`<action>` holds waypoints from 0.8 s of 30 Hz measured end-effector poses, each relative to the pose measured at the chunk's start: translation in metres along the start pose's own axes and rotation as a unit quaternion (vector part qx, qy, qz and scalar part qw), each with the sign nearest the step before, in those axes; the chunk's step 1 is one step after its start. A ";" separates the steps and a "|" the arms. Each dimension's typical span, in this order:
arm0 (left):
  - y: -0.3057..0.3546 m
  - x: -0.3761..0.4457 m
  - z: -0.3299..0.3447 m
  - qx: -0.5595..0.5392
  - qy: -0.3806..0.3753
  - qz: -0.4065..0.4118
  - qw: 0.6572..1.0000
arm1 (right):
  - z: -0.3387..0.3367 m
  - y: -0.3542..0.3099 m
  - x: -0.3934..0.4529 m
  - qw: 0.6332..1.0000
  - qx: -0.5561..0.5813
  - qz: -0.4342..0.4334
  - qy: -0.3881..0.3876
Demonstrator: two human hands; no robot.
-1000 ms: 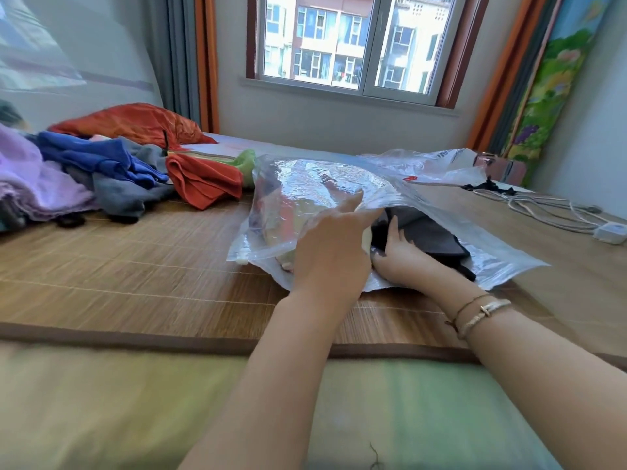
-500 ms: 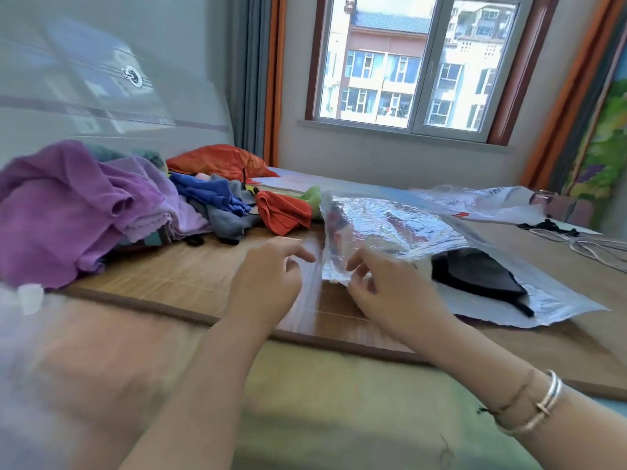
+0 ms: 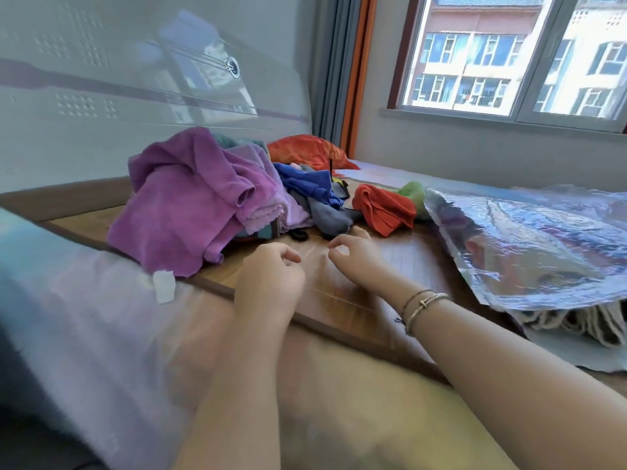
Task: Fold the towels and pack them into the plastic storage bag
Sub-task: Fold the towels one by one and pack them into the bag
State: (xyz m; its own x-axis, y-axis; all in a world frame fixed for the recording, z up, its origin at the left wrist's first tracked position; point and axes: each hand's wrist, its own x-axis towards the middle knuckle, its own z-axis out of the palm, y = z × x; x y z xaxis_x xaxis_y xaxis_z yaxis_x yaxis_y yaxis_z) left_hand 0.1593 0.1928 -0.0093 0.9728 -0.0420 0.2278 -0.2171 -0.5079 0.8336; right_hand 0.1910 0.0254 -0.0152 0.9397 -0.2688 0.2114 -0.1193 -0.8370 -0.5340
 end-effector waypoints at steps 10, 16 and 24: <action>0.008 0.014 0.025 0.005 -0.018 -0.030 0.999 | 0.008 0.005 0.068 0.905 0.372 0.201 0.037; 0.016 0.007 0.030 -0.025 -0.029 -0.001 0.999 | -0.010 -0.001 0.007 0.851 0.511 0.115 0.028; 0.017 -0.026 0.030 0.083 -0.087 0.076 0.990 | -0.066 0.011 -0.113 0.794 0.607 0.044 -0.020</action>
State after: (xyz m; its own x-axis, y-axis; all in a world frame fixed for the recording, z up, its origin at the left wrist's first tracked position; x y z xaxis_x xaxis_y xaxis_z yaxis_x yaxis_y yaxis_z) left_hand 0.1328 0.1592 -0.0160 0.9321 -0.2692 0.2423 -0.3602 -0.6182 0.6987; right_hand 0.0625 0.0149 0.0091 0.9571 -0.2653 0.1165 0.1887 0.2655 -0.9455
